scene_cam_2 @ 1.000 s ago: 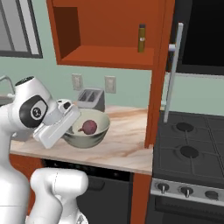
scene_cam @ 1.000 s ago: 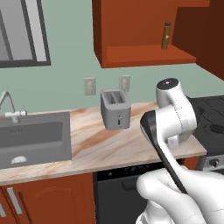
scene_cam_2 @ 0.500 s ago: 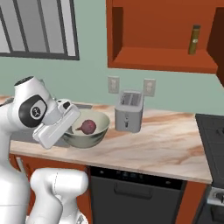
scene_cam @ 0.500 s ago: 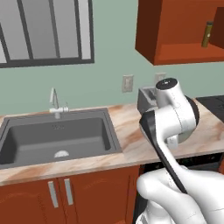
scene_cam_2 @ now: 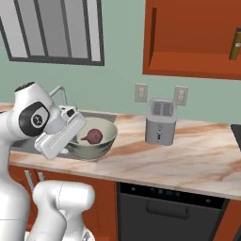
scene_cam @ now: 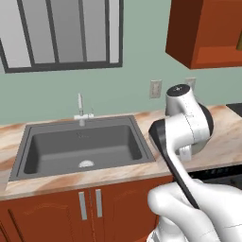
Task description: Pick the onion from the cabinet and place it in the bowl. Then pick the bowl and place it in the sink. Then turn on the sink facuet.
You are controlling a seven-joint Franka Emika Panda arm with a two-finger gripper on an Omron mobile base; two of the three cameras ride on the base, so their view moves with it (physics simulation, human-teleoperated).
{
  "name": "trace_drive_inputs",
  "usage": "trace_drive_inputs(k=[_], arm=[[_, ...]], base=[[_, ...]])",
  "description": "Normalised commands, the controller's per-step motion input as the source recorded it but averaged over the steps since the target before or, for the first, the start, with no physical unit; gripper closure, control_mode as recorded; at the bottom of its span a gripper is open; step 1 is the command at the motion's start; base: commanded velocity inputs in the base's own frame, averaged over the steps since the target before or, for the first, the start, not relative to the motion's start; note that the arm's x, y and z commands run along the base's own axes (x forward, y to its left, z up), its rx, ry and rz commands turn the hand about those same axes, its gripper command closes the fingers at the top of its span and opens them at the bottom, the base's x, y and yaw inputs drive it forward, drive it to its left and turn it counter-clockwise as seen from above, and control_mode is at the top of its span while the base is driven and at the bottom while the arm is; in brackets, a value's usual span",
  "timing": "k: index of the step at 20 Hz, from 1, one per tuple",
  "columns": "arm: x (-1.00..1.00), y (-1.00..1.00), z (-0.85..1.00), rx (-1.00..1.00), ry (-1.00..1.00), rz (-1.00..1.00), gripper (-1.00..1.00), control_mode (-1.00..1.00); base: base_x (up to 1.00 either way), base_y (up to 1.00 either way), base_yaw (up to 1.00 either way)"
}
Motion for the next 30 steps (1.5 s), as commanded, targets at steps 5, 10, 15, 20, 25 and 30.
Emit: trace_drive_inputs(k=[5, 10, 15, 20, 25, 30], arm=[[0.0, 0.0, 0.0, 0.0, 0.0, 0.0, 1.0, 1.0], [0.0, 0.0, 0.0, 0.0, 0.0, 0.0, 1.0, 1.0], [0.0, 0.0, 0.0, 0.0, 0.0, 0.0, 1.0, 1.0], [0.0, 0.0, 0.0, 0.0, 0.0, 0.0, 1.0, 1.0], [0.0, 0.0, 0.0, 0.0, 0.0, 0.0, 1.0, 1.0], [0.0, 0.18, -0.05, 0.0, 0.03, 0.04, 1.0, -1.0]], base=[[0.19, 0.0, 0.0], [0.4, 0.02, 0.0], [0.52, 0.07, 0.0], [0.39, 0.01, 0.0], [0.06, 0.03, 0.0], [0.0, 0.0, 0.0]])
